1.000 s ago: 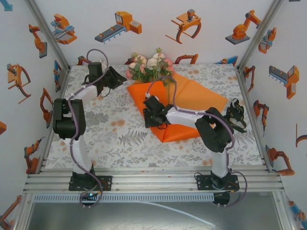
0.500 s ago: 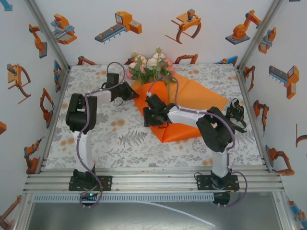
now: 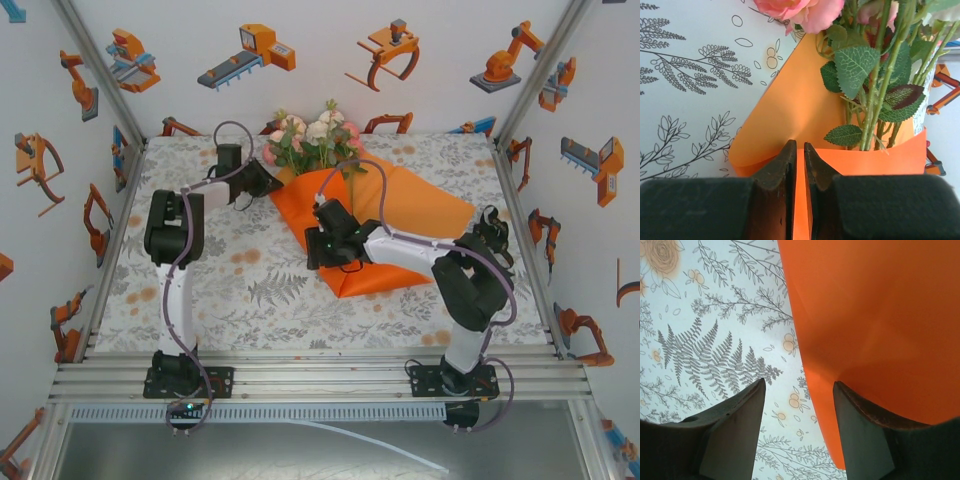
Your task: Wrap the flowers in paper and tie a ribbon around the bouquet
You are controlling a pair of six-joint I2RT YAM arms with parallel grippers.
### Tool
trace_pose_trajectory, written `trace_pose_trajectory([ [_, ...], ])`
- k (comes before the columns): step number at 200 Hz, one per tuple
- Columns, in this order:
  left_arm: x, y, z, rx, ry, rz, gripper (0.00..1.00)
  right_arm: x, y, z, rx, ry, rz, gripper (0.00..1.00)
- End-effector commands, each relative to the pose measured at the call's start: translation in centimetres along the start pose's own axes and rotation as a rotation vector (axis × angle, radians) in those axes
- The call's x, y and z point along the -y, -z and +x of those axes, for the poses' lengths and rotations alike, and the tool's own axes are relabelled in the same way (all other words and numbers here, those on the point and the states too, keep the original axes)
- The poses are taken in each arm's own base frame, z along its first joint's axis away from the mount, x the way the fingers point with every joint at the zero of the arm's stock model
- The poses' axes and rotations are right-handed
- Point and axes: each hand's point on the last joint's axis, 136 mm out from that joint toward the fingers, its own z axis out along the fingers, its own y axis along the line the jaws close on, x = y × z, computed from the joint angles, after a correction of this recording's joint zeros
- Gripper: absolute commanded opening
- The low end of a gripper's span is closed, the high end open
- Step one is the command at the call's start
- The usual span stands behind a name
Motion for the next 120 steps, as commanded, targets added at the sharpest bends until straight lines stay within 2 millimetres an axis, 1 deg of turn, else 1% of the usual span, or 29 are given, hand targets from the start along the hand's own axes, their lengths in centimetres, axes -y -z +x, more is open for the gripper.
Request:
trace_pose_trajectory([
  [1, -0.7, -0.9, -0.7, 0.013, 0.008, 0.008, 0.18, 1.5, 0.0, 1.7, -0.031, -0.025, 0.04, 0.52],
  [21, -1.1, -0.9, -1.6, 0.026, 0.013, 0.007, 0.18, 2.1, -0.2, 2.9, -0.051, -0.04, 0.047, 0.51],
  [31, -1.1, -0.6, -2.5, 0.043, 0.015, 0.011, 0.18, 2.1, -0.1, 3.1, -0.055, -0.038, 0.044, 0.5],
  [41, -0.5, 0.0, -3.7, 0.064, 0.014, 0.027, 0.18, 2.1, 0.1, 3.1, -0.051, -0.037, 0.04, 0.5],
  [56, 1.0, 1.4, -5.7, 0.101, 0.004, 0.054, 0.2, 2.1, 0.3, 3.2, -0.046, -0.038, 0.038, 0.5],
  [71, 3.1, 3.4, -7.5, 0.14, -0.01, 0.09, 0.22, 2.0, 0.2, 3.2, -0.042, -0.041, 0.028, 0.5],
  [86, 5.0, 5.7, -8.5, 0.172, -0.013, 0.12, 0.25, 1.9, 0.1, 3.1, -0.041, -0.044, 0.022, 0.5],
  [103, 6.5, 8.8, -8.4, 0.206, -0.019, 0.137, 0.26, 1.9, 0.0, 3.1, -0.037, -0.045, 0.019, 0.5],
  [112, 6.7, 10.2, -7.7, 0.209, -0.016, 0.131, 0.27, 1.8, 0.0, 3.1, -0.034, -0.044, 0.014, 0.5],
  [120, 7.0, 11.0, -6.6, 0.2, -0.015, 0.129, 0.27, 1.7, 0.0, 3.0, -0.028, -0.043, 0.008, 0.5],
])
